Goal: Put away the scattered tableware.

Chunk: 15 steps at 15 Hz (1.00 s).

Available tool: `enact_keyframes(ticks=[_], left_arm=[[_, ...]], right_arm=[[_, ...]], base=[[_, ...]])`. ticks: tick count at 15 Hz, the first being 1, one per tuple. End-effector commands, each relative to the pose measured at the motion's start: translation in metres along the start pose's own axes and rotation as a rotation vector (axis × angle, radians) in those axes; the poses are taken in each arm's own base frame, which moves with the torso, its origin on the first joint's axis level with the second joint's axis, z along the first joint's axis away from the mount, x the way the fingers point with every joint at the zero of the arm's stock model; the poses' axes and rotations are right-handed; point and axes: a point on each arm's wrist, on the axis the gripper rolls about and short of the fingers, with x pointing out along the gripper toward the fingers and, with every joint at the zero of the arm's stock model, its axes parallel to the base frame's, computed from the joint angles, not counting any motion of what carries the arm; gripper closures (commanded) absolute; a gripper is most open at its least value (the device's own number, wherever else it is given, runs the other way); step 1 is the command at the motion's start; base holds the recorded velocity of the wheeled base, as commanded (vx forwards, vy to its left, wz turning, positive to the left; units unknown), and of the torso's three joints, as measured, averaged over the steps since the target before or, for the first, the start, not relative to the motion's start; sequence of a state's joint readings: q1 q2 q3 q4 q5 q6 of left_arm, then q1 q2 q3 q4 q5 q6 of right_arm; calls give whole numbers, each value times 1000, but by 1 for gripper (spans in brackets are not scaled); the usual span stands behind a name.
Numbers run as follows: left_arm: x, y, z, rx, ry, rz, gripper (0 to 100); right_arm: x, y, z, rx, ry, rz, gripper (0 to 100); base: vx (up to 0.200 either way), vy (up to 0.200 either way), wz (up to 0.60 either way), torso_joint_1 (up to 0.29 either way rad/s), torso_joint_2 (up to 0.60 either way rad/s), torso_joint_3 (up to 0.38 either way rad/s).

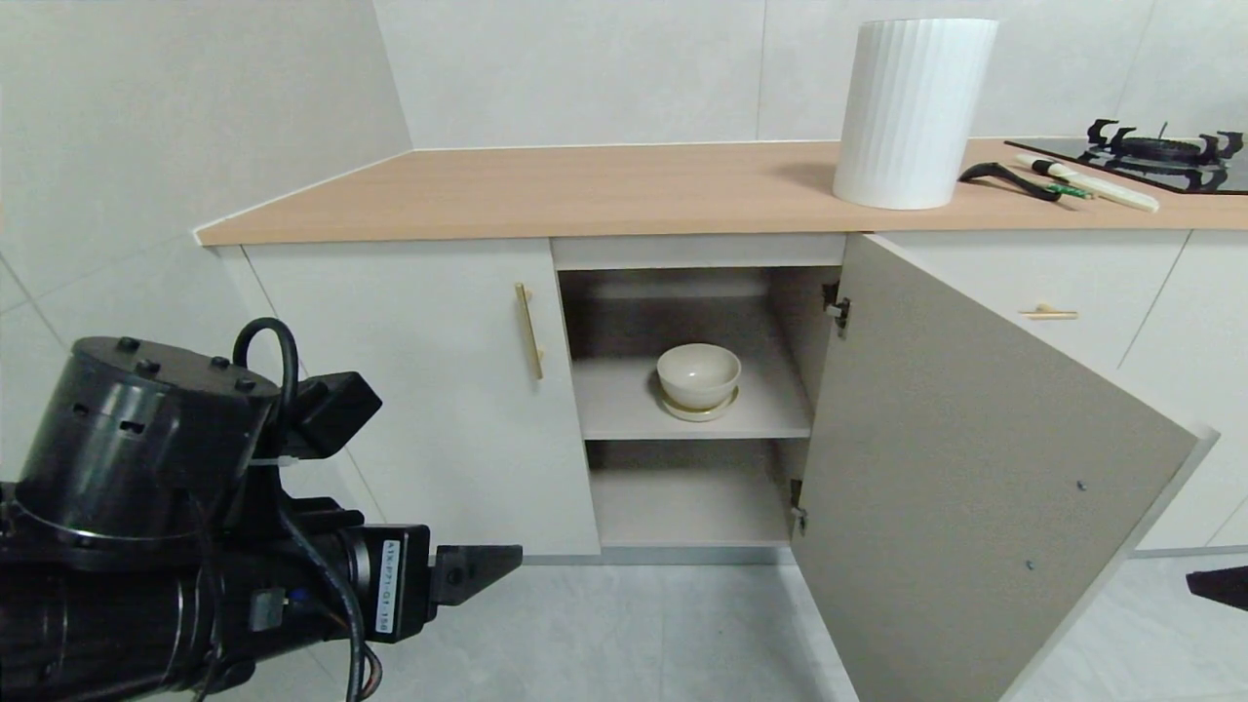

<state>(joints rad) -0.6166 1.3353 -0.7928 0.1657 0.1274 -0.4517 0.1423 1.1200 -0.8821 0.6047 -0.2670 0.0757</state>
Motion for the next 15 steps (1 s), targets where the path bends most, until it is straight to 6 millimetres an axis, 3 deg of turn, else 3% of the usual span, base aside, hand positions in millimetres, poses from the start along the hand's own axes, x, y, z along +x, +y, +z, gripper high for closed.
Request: enact_keyframes(ticks=[1,8,15], left_arm=[[1,0,0,-1,2,-1,0],[1,0,0,-1,2,-1,0],[1,0,0,0,3,1,0]], right_arm=[[27,-4,12,47,55,-54,0],[67,-10,33,165,42,-94,0],[78,-6,41,227,8,-32,0]], base=[[0,0,0,0,0,0],[0,0,0,0,0,0],[0,0,0,0,0,0]])
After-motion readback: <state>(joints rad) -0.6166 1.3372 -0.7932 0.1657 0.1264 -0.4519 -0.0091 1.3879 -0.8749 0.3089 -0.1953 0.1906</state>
